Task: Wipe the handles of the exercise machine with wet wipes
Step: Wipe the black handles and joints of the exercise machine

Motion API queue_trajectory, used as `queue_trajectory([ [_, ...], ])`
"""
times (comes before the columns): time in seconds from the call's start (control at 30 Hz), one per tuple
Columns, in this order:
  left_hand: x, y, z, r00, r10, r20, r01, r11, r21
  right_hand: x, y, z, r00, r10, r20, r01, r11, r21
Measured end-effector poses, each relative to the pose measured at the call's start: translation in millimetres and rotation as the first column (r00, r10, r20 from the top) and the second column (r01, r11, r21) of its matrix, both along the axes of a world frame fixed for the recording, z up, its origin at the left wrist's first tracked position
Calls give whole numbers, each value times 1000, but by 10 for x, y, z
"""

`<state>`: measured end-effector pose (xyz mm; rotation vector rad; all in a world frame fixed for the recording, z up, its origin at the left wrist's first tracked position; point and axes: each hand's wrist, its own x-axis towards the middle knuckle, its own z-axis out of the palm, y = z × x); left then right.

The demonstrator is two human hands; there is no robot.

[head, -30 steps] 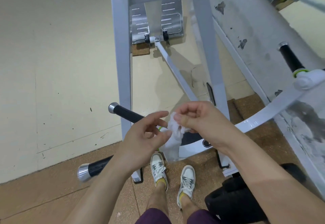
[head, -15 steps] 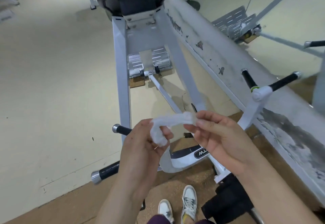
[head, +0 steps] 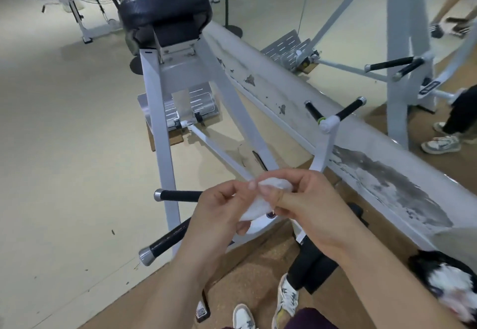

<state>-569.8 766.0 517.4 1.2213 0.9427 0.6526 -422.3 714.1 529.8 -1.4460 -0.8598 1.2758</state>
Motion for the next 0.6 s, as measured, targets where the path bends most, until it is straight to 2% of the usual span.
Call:
queue_trajectory([
  [0.07,26,-33,-11,995,-101,-12,100,995,-24,140,-111,-15,995,-96,10,96,995,-12],
  [0.17,153,-118,-62,967,-247,-64,247,969,-8,359,-262,-42,960,-233,-155,232,972,-26],
  [0.3,524,-241,-147,885,-428,-184,455,879,143,640,-407,-182,895,-383,-227,370,924,-99],
  [0.37,783,-265,-209,898,-409,-165,436,880,191,851,-457,-255,850,-448,-276,424,894,-145],
  [0.4,924,-263,-250,924,-367,-108,380,911,161,978,-474,-286,824,-472,-314,443,882,-164],
  [0.47,1247,-241,-346,966,-239,93,244,969,-42,1275,-492,-350,760,-506,-408,462,862,-208],
  [0.53,1607,-226,-431,957,-83,280,172,934,-312,1589,-483,-419,689,-525,-500,455,850,-266],
  [0.6,2013,-209,-506,953,45,300,104,881,-461,1920,-447,-522,619,-539,-571,438,840,-320],
])
